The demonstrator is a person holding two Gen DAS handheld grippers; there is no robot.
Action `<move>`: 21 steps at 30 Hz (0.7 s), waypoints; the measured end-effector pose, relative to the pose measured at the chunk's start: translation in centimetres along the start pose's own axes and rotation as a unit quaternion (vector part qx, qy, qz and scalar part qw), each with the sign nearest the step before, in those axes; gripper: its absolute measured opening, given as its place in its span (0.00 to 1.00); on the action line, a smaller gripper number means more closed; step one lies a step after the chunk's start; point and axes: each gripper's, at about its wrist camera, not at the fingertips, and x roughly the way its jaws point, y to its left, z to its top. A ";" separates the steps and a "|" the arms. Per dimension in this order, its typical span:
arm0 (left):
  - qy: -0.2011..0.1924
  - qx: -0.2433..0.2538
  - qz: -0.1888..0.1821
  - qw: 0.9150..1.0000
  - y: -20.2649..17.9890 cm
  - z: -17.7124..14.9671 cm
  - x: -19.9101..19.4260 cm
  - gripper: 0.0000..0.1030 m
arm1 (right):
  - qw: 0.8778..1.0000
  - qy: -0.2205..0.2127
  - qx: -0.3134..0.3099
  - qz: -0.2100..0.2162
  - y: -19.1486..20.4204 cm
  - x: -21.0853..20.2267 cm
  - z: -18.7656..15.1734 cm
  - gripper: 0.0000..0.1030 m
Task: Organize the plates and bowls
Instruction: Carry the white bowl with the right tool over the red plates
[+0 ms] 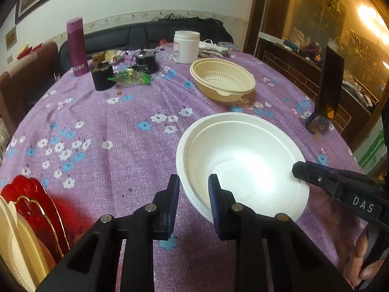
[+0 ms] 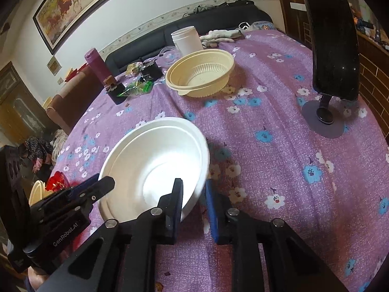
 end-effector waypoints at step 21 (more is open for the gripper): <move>-0.024 0.011 0.023 0.999 -0.2 -0.7 -1.8 0.23 | 1.000 -0.010 -0.012 -0.001 1.0 -0.9 -1.0 0.20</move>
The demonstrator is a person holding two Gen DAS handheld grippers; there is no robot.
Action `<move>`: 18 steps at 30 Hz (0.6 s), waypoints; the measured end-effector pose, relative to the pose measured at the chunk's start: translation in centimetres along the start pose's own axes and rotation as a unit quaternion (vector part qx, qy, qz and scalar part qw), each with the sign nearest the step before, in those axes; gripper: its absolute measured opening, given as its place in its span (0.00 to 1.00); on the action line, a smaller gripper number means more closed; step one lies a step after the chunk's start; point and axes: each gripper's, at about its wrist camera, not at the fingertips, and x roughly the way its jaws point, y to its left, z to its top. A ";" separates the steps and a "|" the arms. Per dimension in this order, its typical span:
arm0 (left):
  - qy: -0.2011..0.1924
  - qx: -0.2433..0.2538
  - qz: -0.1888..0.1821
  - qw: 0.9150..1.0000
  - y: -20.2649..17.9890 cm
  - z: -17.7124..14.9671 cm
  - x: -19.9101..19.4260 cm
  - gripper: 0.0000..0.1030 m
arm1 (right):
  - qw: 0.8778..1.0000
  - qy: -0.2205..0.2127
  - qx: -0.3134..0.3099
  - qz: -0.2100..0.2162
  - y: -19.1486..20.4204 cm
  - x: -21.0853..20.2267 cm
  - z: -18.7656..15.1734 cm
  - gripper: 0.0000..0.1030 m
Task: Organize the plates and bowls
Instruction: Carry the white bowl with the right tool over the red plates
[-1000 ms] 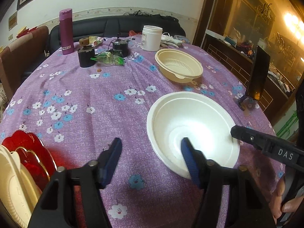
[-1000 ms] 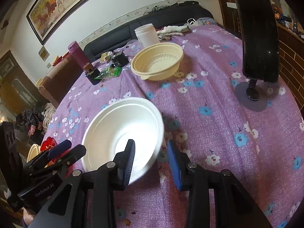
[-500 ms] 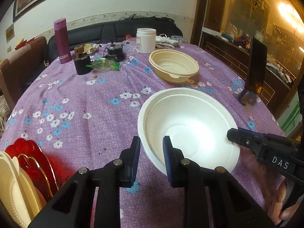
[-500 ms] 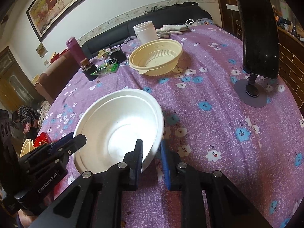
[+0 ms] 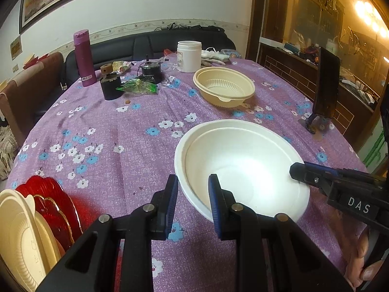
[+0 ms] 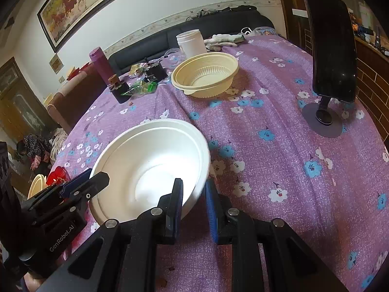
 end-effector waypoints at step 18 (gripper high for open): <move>-0.021 -0.006 0.003 1.000 0.6 0.0 -1.9 0.26 | 1.000 -0.013 -0.009 0.011 1.4 -1.4 0.0 0.20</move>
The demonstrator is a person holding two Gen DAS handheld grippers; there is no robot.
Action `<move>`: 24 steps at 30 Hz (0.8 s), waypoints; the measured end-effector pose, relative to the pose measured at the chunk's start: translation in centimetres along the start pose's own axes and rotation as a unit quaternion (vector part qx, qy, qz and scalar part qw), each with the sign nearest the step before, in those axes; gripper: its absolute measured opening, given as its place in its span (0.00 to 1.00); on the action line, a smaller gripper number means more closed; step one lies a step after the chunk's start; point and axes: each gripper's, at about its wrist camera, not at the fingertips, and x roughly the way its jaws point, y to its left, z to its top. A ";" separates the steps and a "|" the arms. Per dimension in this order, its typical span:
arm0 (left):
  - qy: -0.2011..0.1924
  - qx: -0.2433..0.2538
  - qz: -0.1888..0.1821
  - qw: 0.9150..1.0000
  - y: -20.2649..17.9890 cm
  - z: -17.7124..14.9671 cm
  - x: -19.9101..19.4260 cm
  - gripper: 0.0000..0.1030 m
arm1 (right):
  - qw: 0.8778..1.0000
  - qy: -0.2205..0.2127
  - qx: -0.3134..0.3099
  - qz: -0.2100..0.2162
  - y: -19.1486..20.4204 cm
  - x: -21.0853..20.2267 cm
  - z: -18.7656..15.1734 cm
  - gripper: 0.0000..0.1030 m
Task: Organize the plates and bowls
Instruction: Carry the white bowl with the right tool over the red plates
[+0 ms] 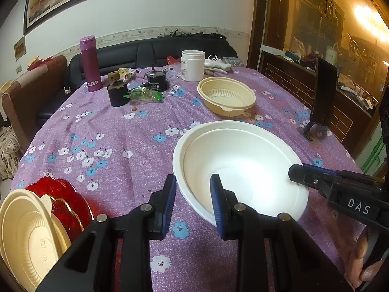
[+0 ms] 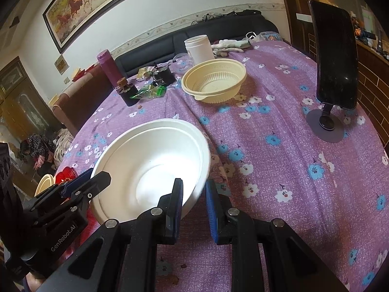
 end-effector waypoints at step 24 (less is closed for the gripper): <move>-0.030 -0.006 0.022 0.999 1.6 0.0 -2.7 0.27 | 1.000 -0.015 -0.022 0.016 2.7 -0.9 0.7 0.20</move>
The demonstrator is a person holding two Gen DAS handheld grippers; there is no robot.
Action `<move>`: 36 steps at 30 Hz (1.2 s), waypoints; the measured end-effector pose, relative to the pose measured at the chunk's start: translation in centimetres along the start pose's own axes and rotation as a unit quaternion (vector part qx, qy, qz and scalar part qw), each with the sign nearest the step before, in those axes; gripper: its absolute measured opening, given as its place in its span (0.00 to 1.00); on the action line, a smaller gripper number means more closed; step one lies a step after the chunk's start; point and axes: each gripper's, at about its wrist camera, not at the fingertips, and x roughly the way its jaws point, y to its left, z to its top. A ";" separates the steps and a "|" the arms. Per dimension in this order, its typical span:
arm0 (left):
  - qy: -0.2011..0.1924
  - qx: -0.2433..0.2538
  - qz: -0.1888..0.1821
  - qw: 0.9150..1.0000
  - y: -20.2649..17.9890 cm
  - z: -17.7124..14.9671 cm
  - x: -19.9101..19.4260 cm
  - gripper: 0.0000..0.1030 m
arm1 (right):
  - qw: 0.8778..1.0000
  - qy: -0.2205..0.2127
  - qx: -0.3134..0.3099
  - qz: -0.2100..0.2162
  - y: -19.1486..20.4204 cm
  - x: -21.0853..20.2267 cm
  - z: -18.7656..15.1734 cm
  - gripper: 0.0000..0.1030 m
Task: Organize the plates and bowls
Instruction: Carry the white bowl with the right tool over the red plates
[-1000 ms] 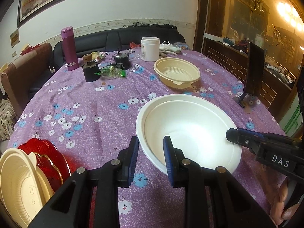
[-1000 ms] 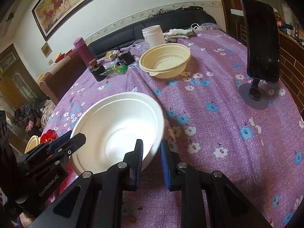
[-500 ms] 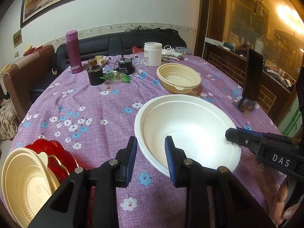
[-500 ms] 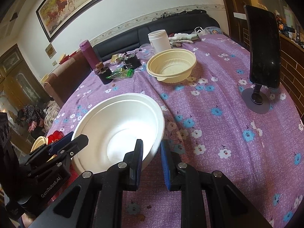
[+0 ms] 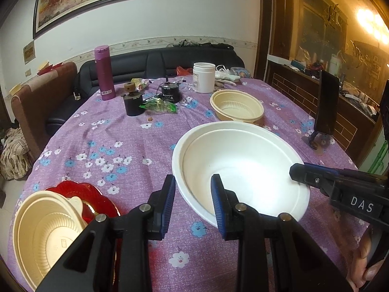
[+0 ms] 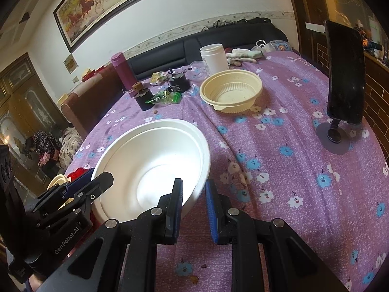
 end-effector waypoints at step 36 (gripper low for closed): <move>-0.049 -0.082 0.085 0.992 11.7 -2.4 -9.6 0.38 | 0.989 0.003 -0.110 0.094 13.5 0.2 1.1 0.22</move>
